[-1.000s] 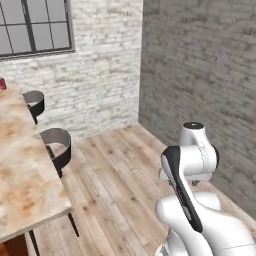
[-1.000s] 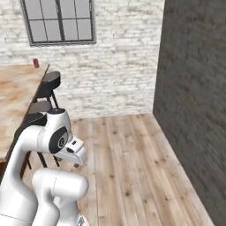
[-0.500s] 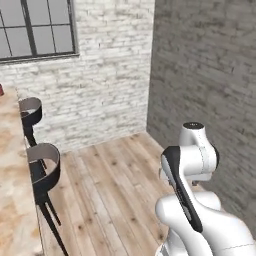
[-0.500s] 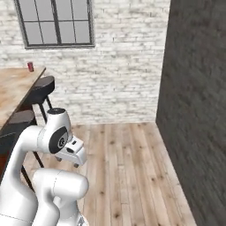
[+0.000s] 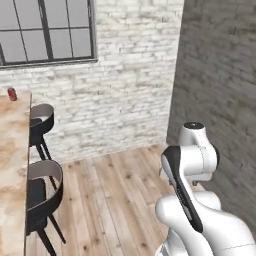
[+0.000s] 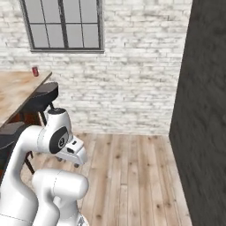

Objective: Four empty soda cans are scattered around the kitchen. Gather all the cans and cluster them next to the stove for recycling.

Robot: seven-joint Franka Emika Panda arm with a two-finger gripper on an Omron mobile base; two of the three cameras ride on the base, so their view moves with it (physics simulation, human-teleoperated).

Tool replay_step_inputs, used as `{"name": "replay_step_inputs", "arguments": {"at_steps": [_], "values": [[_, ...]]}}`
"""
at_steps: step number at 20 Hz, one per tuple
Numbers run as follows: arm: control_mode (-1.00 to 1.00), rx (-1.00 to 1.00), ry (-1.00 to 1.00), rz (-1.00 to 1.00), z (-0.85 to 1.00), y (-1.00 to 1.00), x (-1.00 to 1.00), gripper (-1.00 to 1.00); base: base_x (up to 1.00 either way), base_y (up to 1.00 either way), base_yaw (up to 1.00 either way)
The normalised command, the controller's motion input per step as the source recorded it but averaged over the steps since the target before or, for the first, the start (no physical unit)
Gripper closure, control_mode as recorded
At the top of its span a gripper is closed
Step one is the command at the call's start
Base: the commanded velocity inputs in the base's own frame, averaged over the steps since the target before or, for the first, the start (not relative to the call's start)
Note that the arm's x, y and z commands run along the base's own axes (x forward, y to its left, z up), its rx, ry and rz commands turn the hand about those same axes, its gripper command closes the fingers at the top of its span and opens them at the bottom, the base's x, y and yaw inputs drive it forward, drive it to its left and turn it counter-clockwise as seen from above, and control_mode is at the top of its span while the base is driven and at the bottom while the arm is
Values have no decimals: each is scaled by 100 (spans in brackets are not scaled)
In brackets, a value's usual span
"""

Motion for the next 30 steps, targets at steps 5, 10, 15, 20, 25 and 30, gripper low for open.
{"name": "replay_step_inputs", "arguments": {"at_steps": [5, 10, 15, 20, 25, 30], "values": [[100, 0, 0, 0, 0, 0, 0, -100, 81, -34, 25], [100, 0, 0, 0, 0, 0, 0, -100, 81, -37, 24], [100, 0, 0, 0, 0, 0, 0, -100, 83, -30, 26], [100, 0, 0, 0, 0, 0, 0, -100, 74, -9, 36], [100, 0, 0, 0, 0, 0, 0, -100, 69, -3, 38], [100, 0, 0, 0, 0, 0, 0, -100, 62, -7, 40]]}}
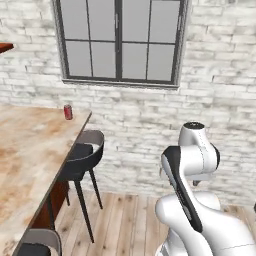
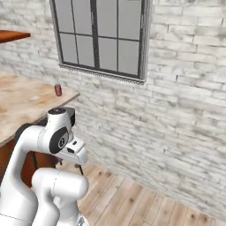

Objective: Four empty soda cans are scattered around the kitchen. Gather all the cans and cluster them next to the stove for recycling.

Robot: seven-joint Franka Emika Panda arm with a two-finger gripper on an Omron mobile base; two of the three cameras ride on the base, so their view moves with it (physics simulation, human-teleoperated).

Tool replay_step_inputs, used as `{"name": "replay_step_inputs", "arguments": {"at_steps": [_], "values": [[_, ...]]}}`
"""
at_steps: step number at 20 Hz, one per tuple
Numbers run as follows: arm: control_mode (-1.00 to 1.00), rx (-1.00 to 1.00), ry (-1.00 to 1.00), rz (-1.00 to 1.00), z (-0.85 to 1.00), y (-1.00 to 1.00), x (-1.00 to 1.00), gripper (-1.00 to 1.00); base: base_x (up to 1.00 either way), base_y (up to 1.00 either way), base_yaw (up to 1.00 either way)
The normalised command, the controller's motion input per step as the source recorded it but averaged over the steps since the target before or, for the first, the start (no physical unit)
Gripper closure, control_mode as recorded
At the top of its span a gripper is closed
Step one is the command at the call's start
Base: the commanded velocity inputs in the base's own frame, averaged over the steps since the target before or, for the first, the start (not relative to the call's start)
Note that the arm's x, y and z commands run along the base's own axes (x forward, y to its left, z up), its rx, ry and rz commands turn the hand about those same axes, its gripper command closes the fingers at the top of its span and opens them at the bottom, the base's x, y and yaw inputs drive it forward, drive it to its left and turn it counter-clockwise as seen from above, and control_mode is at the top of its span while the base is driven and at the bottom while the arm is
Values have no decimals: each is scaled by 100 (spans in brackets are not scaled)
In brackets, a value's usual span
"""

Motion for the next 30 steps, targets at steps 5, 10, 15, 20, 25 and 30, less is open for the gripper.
{"name": "replay_step_inputs", "arguments": {"at_steps": [5, 10, 15, 20, 25, 30], "values": [[100, 0, 0, 0, 0, 0, 0, -100, 49, -10, 43], [100, 0, 0, 0, 0, 0, 0, -100, 40, -5, 45], [100, 0, 0, 0, 0, 0, 0, -100, 42, -14, 44], [100, 0, 0, 0, 0, 0, 0, -100, 42, -48, 33], [100, 0, 0, 0, 0, 0, 0, -100, 47, -49, 31], [100, 0, 0, 0, 0, 0, 0, -100, 69, -33, 30]]}}
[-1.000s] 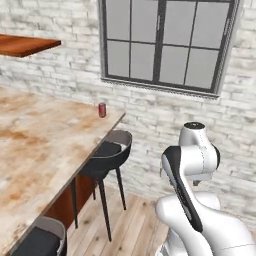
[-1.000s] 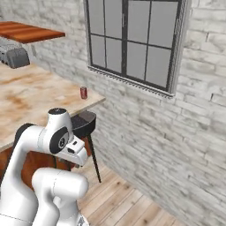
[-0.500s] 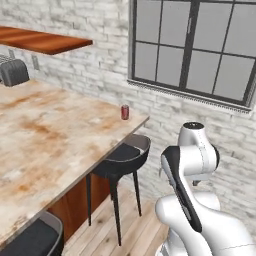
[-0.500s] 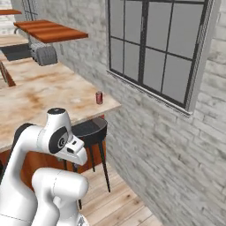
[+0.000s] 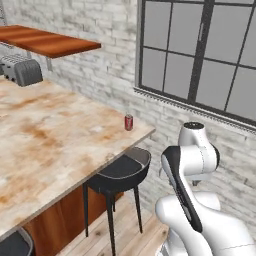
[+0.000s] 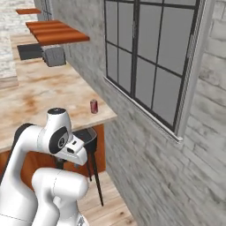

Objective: Four empty soda cans are scattered around the kitchen. Gather all the cans and cluster them next to the stove for recycling.

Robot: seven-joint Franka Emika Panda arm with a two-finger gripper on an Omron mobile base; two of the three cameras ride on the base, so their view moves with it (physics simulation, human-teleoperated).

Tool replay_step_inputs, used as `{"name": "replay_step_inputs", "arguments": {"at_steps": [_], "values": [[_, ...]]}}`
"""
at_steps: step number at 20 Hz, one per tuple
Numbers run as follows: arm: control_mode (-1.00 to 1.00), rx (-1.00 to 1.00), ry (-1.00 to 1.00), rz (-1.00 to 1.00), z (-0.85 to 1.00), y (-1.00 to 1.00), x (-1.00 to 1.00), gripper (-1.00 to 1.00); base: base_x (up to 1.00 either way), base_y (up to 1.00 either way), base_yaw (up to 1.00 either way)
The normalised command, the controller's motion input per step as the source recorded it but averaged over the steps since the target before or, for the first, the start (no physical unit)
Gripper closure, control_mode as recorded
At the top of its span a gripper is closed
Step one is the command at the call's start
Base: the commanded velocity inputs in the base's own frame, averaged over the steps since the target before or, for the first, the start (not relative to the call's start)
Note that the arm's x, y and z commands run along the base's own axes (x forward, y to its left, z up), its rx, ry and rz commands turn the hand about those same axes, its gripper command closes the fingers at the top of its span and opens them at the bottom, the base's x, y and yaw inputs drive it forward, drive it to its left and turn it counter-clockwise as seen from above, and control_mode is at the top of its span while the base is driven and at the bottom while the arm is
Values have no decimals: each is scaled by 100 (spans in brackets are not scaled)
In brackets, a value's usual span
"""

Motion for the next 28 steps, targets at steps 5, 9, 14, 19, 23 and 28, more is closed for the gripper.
{"name": "replay_step_inputs", "arguments": {"at_steps": [5, 9, 14, 19, 23, 28], "values": [[100, 0, 0, 0, 0, 0, 0, -100, 76, -21, 28], [100, 0, 0, 0, 0, 0, 0, -100, 87, 0, 26], [100, 0, 0, 0, 0, 0, 0, -100, 79, 6, 26], [100, 0, 0, 0, 0, 0, 0, -100, 65, -5, 24], [100, 0, 0, 0, 0, 0, 0, -100, 17, 0, 5], [100, 0, 0, 0, 0, 0, 0, -100, 7, 0, 0]]}}
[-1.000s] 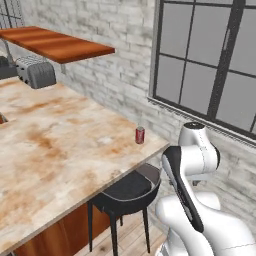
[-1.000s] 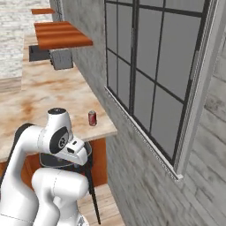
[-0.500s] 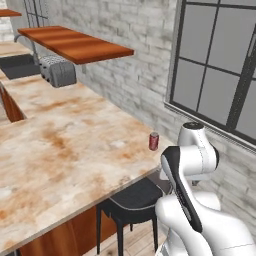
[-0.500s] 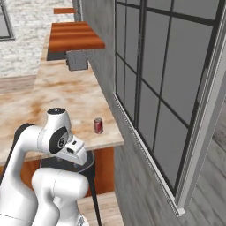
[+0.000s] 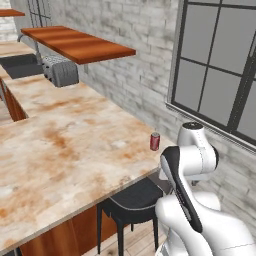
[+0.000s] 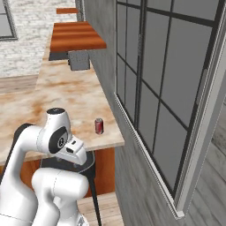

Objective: Four empty soda cans are scattered around the kitchen. Gather all the cans and cluster them next to the stove for recycling.

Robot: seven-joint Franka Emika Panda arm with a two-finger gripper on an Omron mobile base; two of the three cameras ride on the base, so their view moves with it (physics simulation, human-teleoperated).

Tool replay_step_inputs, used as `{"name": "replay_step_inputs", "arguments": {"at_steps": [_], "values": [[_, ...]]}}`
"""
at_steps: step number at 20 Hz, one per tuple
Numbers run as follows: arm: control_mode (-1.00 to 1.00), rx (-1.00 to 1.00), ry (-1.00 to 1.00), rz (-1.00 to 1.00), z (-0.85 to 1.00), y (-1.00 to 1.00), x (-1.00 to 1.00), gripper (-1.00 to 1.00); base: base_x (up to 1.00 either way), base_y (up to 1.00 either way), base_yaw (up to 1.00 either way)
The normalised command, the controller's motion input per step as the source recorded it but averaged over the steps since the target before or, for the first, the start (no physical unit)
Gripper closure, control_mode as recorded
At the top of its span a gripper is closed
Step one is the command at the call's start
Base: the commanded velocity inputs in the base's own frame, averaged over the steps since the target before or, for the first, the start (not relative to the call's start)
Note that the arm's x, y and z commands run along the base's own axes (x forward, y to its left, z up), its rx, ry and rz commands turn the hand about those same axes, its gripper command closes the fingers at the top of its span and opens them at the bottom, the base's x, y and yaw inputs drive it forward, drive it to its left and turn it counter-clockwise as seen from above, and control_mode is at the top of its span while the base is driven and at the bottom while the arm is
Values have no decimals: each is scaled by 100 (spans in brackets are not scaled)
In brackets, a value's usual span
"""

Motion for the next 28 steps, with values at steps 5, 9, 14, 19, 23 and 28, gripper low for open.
{"name": "replay_step_inputs", "arguments": {"at_steps": [5, 9, 14, 19, 23, 28], "values": [[-100, 0, -4, 6, 33, -4, 14, -100, 2, 0, 0], [-100, -3, 0, 2, 71, -21, 52, -100, 0, 0, 0], [-100, 7, 3, 0, 54, -18, 90, -100, 0, 0, 0], [-100, 14, 1, -8, 16, -6, 47, -100, 0, 0, 0], [-100, 7, -2, -10, 26, 22, 20, -100, 0, 0, 0], [-100, -11, 7, -20, 1, 2, 31, -100, 0, 0, 0]]}}
